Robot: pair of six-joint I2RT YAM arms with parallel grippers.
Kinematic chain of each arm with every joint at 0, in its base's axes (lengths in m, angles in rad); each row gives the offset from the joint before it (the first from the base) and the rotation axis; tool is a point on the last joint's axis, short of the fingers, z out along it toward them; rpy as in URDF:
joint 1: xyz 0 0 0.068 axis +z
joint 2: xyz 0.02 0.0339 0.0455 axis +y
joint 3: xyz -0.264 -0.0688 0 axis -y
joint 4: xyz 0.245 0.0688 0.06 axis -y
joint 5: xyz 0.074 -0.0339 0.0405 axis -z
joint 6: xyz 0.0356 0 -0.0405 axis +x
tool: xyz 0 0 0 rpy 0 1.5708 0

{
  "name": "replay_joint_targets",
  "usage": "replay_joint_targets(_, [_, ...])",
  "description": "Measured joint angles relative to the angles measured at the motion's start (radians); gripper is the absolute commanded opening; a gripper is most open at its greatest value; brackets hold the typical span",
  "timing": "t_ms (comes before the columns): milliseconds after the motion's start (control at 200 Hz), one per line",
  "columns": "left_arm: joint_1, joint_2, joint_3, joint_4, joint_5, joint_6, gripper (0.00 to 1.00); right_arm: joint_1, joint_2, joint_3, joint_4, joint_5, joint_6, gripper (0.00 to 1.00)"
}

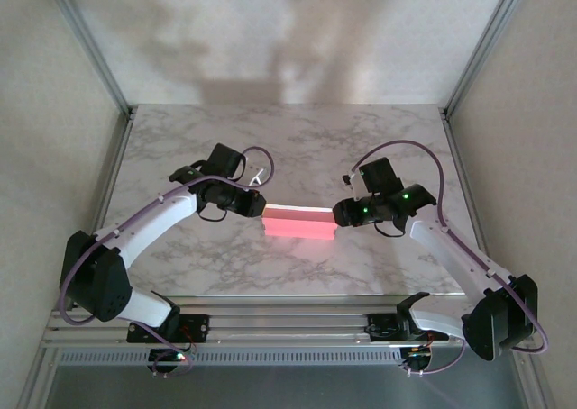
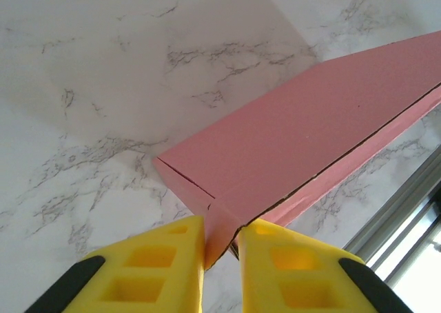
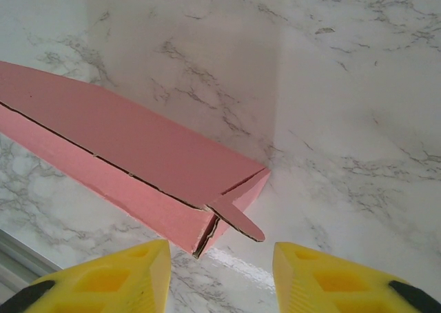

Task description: Fold the paper box

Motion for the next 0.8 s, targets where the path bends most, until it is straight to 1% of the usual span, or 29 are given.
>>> replay_joint_targets(45, [0.000, 0.000, 0.003, 0.000, 0.000, 0.000, 0.15, 0.000, 0.000, 0.001, 0.000, 0.001, 0.000, 0.40])
replay_joint_targets(165, [0.000, 0.000, 0.011, -0.003, 0.000, 0.000, 0.15, 0.001, 0.001, 0.007, 0.000, 0.008, 0.000, 0.37])
replay_joint_targets(200, [0.000, 0.000, 0.011, -0.004, 0.000, 0.000, 0.12, 0.002, 0.001, 0.010, 0.000, 0.011, 0.000, 0.35])
replay_joint_targets(460, [0.000, 0.000, 0.011, -0.016, 0.000, 0.000, 0.10, 0.003, 0.003, 0.014, -0.004, 0.019, 0.001, 0.26])
replay_joint_targets(611, [0.000, 0.000, 0.014, -0.021, 0.000, 0.000, 0.10, 0.004, 0.009, 0.014, -0.011, 0.026, 0.000, 0.26])
replay_joint_targets(701, [0.000, 0.000, 0.014, -0.021, 0.000, 0.000, 0.10, 0.005, 0.012, 0.014, -0.014, 0.035, -0.006, 0.32])
replay_joint_targets(801, [0.000, 0.000, 0.015, -0.022, 0.000, 0.000, 0.11, 0.006, 0.014, 0.016, -0.015, 0.060, -0.016, 0.32])
